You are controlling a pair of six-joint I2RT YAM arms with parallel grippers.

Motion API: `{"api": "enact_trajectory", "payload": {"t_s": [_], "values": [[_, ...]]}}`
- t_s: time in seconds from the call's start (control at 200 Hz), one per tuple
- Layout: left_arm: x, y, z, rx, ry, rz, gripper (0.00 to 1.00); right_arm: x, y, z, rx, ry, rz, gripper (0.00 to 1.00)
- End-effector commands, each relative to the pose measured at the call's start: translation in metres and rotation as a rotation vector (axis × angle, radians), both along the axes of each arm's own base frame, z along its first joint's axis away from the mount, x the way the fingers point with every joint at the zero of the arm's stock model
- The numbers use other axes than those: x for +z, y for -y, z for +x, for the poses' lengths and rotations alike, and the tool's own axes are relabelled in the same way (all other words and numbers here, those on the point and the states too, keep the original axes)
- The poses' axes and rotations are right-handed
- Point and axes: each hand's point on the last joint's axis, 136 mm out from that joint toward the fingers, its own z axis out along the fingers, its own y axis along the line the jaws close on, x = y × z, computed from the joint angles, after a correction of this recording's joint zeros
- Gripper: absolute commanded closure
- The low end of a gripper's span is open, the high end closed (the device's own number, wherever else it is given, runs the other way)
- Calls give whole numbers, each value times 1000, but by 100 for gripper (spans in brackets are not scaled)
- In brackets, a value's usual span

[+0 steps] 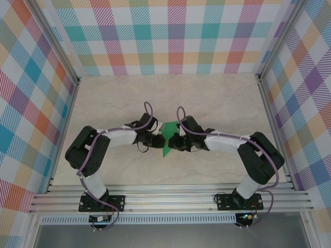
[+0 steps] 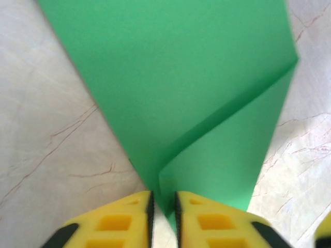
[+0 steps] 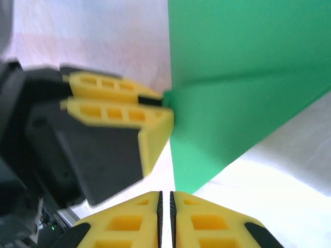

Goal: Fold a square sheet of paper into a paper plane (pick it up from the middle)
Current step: Third fold the triangle at the center of the table.

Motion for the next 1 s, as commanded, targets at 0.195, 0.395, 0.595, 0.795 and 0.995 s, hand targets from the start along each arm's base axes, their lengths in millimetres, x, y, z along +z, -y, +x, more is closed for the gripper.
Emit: {"api": "enact_trajectory", "payload": {"t_s": [0.195,0.395,0.595,0.795,0.995], "values": [[38,-11,10,81,76,-8,61,-4,-8,37,36,-7,29,88],[57,-14,4,114,88,-51,62,-23,-9,44,33,-46,-14,90],[69,-2,-13,94,59,-141,78,-40,-2,44,17,-71,-65,90],[53,9,-15,92,20,-122,85,-52,5,46,-2,-96,-82,91],[27,23,-2,90,-22,-70,92,-56,7,44,-5,-109,-90,91]]}}
